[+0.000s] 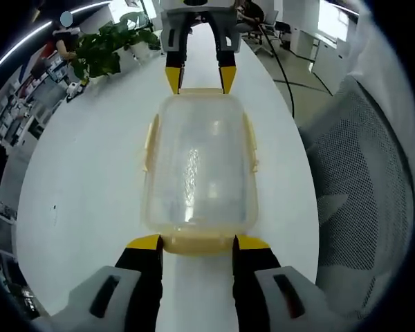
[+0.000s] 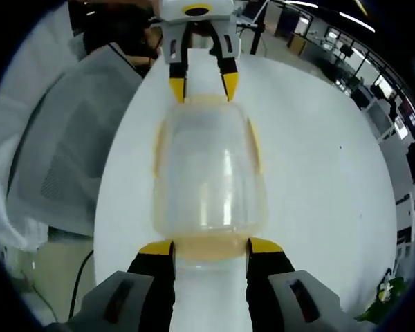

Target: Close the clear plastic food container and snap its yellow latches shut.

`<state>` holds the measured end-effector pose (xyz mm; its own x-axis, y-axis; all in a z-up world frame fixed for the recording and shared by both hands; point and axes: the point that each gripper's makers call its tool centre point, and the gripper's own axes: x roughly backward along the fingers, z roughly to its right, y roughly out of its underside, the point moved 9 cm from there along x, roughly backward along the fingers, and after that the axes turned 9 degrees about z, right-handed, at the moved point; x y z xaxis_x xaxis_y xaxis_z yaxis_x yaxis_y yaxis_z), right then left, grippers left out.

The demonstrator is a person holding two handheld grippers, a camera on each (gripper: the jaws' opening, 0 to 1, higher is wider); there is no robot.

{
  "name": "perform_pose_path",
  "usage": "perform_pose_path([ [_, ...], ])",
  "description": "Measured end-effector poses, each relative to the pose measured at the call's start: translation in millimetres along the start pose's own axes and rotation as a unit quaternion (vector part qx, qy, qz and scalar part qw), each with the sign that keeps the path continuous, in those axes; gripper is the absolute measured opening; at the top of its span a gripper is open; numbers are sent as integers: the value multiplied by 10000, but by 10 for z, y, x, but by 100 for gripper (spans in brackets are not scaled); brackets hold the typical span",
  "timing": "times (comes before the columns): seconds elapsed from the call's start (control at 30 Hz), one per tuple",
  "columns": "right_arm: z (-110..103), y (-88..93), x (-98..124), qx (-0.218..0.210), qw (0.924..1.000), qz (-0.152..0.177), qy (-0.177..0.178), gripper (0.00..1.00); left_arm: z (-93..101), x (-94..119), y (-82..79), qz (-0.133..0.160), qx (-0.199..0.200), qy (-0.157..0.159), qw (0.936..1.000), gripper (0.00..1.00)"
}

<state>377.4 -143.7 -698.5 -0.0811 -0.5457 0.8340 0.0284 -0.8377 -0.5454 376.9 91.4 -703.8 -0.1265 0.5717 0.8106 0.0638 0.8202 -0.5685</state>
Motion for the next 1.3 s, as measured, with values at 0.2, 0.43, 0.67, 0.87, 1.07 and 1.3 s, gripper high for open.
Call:
perform_pose_path([
  [0.2,27,102,59,-11,10000,-41,-24,38,-18,-75,-95,32,29,44,10000,38],
  [0.43,54,218,79,-119,9999,-3,-59,38,-49,-143,-162,53,-28,74,10000,38],
  [0.67,54,311,69,-193,9997,-26,-129,38,-56,-229,-191,59,-18,165,9998,38],
  [0.87,75,360,45,-283,9995,-16,-167,38,-90,-256,-191,116,-26,221,9997,39],
  [1.07,92,381,20,-364,9991,21,-238,39,-114,-275,-175,138,30,313,9994,39],
  [1.3,124,408,-13,-418,9985,69,-346,38,-125,-294,-151,153,149,402,9990,39],
])
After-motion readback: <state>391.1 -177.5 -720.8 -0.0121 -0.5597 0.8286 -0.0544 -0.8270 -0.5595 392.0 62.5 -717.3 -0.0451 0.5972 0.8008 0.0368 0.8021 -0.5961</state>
